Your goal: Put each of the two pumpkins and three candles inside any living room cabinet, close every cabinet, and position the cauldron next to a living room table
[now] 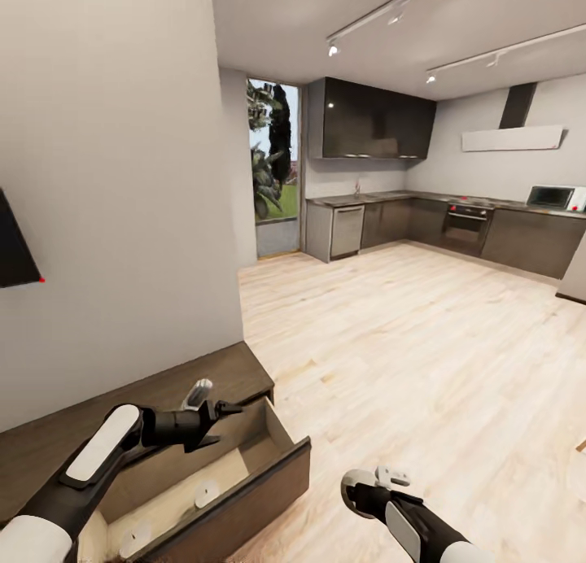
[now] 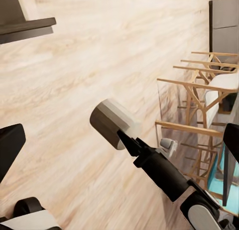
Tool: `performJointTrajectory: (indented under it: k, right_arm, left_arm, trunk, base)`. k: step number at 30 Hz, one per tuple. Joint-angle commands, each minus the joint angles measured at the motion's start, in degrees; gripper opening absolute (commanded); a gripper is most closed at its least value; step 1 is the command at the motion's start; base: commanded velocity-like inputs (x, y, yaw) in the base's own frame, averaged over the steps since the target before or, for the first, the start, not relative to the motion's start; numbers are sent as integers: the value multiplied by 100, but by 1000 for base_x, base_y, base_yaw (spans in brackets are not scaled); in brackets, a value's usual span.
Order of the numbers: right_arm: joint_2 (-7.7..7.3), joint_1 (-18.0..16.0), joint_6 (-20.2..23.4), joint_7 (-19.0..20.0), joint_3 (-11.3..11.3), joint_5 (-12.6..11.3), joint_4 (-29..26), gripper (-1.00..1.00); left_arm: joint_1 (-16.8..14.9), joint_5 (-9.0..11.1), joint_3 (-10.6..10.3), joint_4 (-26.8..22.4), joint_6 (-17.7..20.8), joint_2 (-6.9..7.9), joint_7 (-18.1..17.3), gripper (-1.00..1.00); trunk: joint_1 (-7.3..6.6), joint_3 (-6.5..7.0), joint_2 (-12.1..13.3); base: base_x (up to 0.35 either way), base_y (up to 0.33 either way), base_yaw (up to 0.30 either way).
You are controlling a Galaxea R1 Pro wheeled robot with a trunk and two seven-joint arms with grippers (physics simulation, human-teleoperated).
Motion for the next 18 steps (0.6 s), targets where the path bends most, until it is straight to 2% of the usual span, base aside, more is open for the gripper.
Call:
performJointTrajectory:
  k: [1, 18]
  right_arm:
    - [-1, -3, 24, -30, 42, -32, -10, -100]
    - [4, -3, 26, -42, 75, -6, -9, -100]
  left_arm:
    - [-5, 57, -13, -3, 0, 3, 55, 100]
    - [-5, 53, -11, -3, 0, 10, 55, 100]
  trunk:
    - [-23, 12, 38]
    - [-396, 318, 720]
  base:
    - [0, 0, 272]
    - [0, 0, 272]
